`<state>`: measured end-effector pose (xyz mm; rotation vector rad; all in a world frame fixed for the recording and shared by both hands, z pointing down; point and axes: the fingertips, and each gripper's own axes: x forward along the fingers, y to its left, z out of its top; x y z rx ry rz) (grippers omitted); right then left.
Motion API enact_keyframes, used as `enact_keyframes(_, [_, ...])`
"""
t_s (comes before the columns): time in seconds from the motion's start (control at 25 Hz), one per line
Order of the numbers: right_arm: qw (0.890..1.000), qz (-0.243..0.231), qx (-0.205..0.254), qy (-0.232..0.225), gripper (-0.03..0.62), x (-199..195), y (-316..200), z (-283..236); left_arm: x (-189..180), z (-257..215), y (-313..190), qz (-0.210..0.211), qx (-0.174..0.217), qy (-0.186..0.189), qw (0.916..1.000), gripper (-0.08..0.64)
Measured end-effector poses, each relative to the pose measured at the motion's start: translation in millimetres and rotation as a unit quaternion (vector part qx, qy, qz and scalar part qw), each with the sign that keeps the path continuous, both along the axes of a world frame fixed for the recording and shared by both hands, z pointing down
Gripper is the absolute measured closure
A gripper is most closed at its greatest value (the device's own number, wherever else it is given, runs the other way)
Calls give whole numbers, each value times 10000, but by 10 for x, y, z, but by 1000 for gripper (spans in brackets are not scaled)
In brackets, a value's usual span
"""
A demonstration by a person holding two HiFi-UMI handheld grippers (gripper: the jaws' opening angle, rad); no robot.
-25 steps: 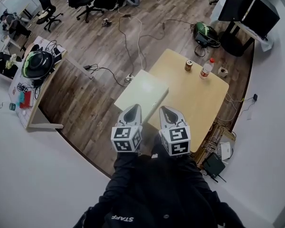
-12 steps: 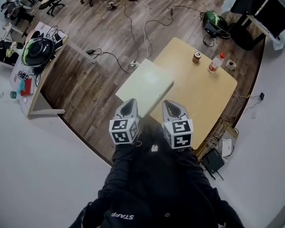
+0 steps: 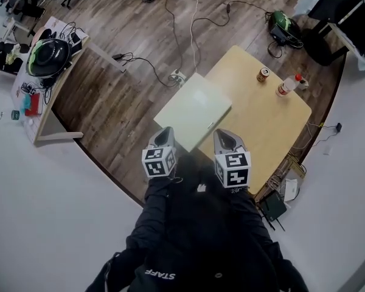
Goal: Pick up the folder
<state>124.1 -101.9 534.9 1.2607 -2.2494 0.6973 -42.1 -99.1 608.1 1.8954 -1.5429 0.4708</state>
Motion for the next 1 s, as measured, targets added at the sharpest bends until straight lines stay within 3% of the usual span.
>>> enact_keyframes(0.28, [9994,-68,-311,142,571,-293,-320,233,-436,499,-252,-189,-446,61,9988,525])
enact_keyframes(0.6, [9969,-265,-676,316,571,-678,-614,646,-832,1120,-356,-333,-1004,410,9935,525])
enact_keyframes(0.84, [9935,-493,-907,472,571,-969,-755,875,-1067,1436,-383,-787,-1080,1319,9822,518])
enact_keyframes(0.92, [9921,-553,-997,519,569,-1040,-758,941,-1118,1520,-385,-865,-1111,1614,9768,424])
enact_keyframes(1.0, [9909,-601,-1070,547,571,-1111,-781,985,-1159,1580,-431,-857,-1111,1844,9728,393])
